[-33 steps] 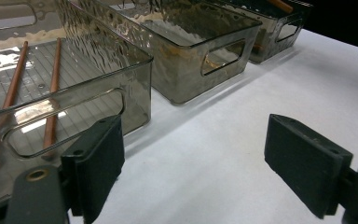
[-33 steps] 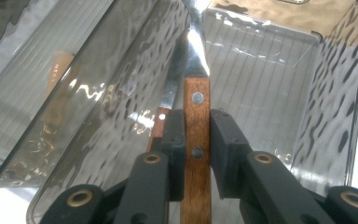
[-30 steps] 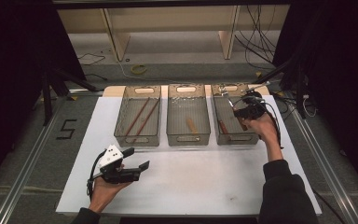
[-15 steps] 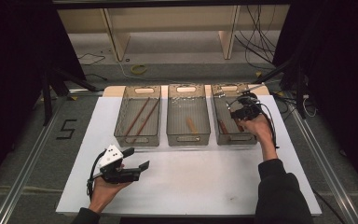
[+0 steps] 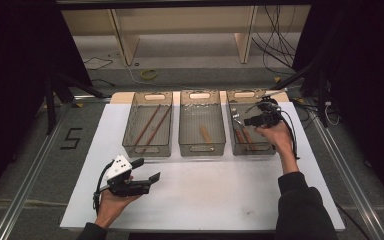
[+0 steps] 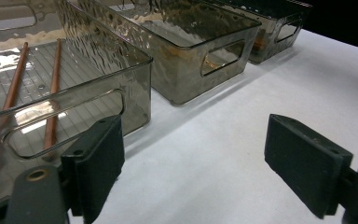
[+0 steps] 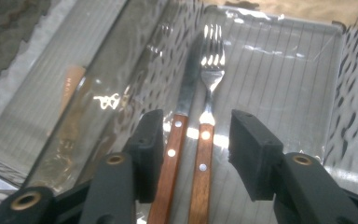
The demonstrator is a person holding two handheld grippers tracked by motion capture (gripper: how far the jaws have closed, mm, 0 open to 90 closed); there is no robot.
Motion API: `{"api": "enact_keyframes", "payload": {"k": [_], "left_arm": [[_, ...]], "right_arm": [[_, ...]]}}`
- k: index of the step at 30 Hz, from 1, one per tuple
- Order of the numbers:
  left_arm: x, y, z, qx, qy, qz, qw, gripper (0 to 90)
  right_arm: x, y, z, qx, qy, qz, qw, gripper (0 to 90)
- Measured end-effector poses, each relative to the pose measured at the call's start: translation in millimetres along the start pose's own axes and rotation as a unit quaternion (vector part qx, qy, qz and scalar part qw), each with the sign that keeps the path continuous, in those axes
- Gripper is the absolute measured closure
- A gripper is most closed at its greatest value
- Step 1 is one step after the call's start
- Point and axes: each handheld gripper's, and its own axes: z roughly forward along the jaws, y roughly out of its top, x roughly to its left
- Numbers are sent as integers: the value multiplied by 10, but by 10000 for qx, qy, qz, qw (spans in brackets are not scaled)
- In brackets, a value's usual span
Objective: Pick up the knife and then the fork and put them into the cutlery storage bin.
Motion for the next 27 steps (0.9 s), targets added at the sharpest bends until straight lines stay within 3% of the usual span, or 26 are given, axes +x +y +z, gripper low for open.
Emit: {"api": "enact_keyframes", "payload": {"k": [10,14,18,27], "left_arm": [[-5,2,1,-8,-68,-33,10000,192],[-4,1,3,4,-76,-19,10000,191],[-9,2,3,-7,-101,-20,9999,190],[-5,4,2,-43,-165,-101,9998,191]], "right_arm": [[233,-54,-180,-448,457,-215,9977,426],[354,-110,-254,-708,650,-329,9948,389],[441,-184,-312,-924,928,-285,9910,363],[627,-351,-414,-1168,1310,-405,9836,329]]}}
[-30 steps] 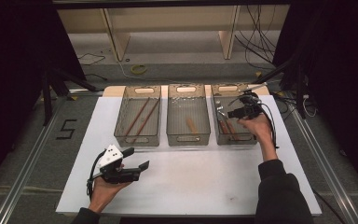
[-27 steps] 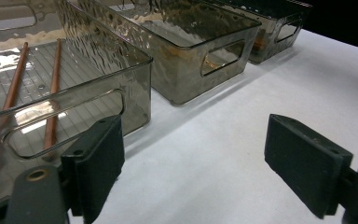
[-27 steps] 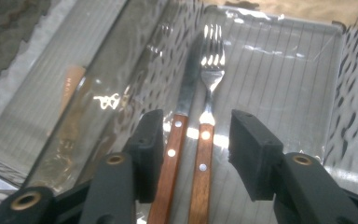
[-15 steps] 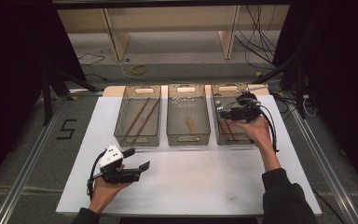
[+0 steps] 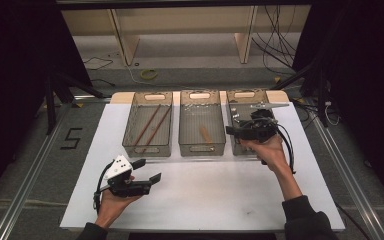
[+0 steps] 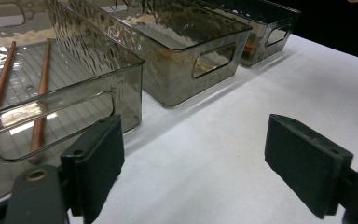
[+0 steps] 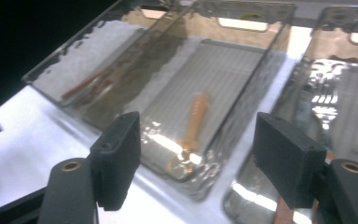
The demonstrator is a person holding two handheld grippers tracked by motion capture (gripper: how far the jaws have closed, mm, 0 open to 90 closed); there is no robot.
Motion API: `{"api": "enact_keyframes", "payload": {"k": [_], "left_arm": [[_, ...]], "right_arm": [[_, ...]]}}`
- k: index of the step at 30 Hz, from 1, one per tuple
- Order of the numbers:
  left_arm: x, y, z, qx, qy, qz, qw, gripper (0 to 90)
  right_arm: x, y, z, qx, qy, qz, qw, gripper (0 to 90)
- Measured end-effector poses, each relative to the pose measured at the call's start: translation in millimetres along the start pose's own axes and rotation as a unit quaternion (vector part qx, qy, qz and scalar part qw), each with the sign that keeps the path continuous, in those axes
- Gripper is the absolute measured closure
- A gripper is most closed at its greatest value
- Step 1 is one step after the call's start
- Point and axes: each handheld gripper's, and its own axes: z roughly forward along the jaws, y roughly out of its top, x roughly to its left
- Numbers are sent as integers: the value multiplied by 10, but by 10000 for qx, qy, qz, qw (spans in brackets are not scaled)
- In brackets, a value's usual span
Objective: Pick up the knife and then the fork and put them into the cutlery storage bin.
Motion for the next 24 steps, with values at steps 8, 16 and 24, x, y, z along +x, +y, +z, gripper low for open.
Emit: {"api": "enact_keyframes", "payload": {"k": [8,16,24], "left_arm": [[-4,0,6,27,-1,19,10000,191],[-6,1,10,30,-15,4,10000,191],[-14,1,13,53,-44,2,10000,190]], "right_arm": [[136,-165,-19,-50,3,-237,9997,312],[231,-285,-32,-207,197,-330,9990,306],[325,-432,-73,-286,351,-429,9981,302]]}}
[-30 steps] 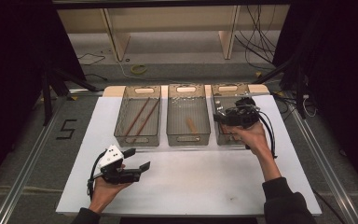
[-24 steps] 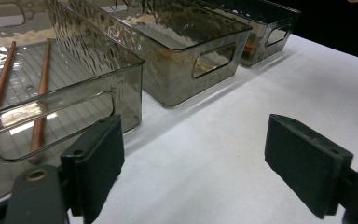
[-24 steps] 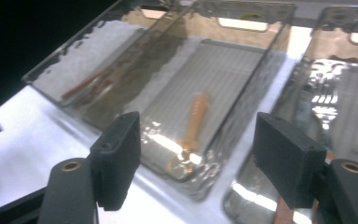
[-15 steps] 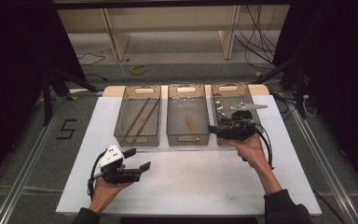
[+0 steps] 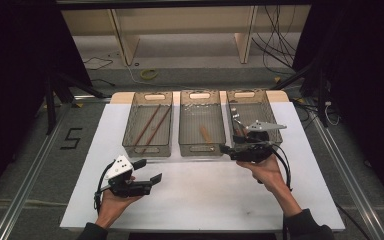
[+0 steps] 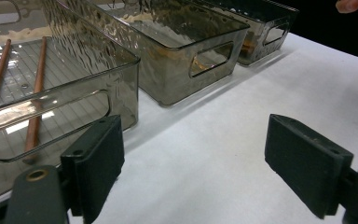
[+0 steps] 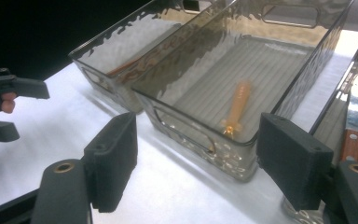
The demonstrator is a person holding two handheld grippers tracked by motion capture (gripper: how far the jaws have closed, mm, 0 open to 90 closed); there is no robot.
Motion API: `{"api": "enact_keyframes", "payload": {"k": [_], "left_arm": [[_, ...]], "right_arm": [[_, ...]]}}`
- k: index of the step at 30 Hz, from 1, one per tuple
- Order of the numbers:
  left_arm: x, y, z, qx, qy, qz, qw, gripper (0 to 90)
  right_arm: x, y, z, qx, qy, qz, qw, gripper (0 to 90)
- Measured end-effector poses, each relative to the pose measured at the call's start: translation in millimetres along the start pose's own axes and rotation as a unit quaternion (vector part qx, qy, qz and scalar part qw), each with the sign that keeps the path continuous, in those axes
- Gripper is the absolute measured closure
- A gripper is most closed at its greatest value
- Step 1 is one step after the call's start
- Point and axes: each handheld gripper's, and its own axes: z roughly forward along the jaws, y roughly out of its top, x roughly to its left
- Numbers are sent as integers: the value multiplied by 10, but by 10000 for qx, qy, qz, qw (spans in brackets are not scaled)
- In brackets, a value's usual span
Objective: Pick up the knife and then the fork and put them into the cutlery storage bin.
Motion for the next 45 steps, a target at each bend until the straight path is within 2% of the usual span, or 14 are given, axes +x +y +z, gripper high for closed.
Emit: {"api": "enact_keyframes", "payload": {"k": [4,10,21,29,38,45], "left_arm": [[-4,-5,-6,-4,-10,-4,10000,190],[-2,3,1,-14,-76,-77,9999,190],[-21,-1,8,41,-155,-25,9999,189],[-27,0,22,50,-192,-26,9998,189],[-28,-1,23,47,-239,-53,9997,189],[-35,-3,20,74,-295,-37,9995,188]], "right_arm": [[42,-95,20,83,66,-55,9999,293],[74,-197,4,59,161,-59,9998,281],[181,-412,-172,-289,241,-163,9992,276],[172,-597,-315,-455,198,-153,9987,269],[179,-763,-401,-540,144,-201,9982,260],[162,-870,-447,-558,44,-142,9983,242]]}}
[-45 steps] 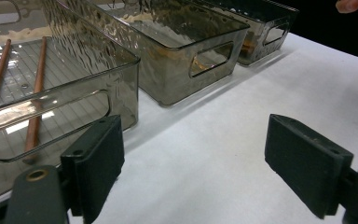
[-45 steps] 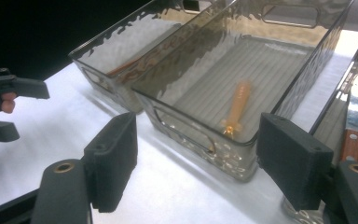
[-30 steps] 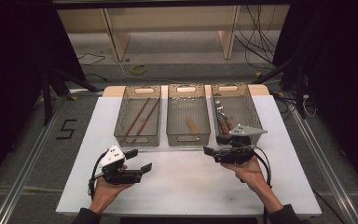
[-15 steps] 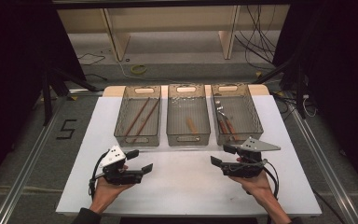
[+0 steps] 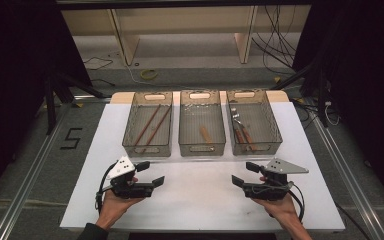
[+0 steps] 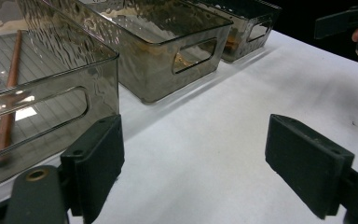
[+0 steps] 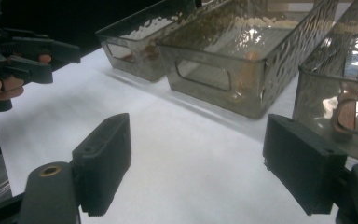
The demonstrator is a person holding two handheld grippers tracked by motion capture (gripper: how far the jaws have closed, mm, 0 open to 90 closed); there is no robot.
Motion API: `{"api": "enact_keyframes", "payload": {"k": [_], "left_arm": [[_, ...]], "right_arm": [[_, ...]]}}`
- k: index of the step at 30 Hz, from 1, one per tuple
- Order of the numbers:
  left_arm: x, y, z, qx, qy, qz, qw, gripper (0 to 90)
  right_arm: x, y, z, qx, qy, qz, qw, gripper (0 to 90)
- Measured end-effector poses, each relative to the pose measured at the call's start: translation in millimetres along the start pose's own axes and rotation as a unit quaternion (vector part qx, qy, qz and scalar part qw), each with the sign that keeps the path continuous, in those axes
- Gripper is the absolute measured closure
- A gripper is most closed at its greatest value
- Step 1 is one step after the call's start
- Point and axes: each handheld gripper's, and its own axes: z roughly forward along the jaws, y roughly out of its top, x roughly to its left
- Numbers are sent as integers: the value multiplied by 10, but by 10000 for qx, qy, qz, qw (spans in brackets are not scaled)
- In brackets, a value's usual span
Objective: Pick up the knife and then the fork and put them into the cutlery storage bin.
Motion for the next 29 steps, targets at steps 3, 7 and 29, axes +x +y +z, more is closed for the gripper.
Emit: {"api": "enact_keyframes", "payload": {"k": [3,7,29], "left_arm": [[-2,0,0,4,-9,1,10000,188],[-5,0,2,13,-15,7,10000,188],[0,1,5,19,-21,14,10000,188]], "right_arm": [[0,-34,-6,7,11,7,10000,242],[23,-63,-13,30,11,-55,10000,242],[21,-63,-11,34,-53,-104,9999,240]]}}
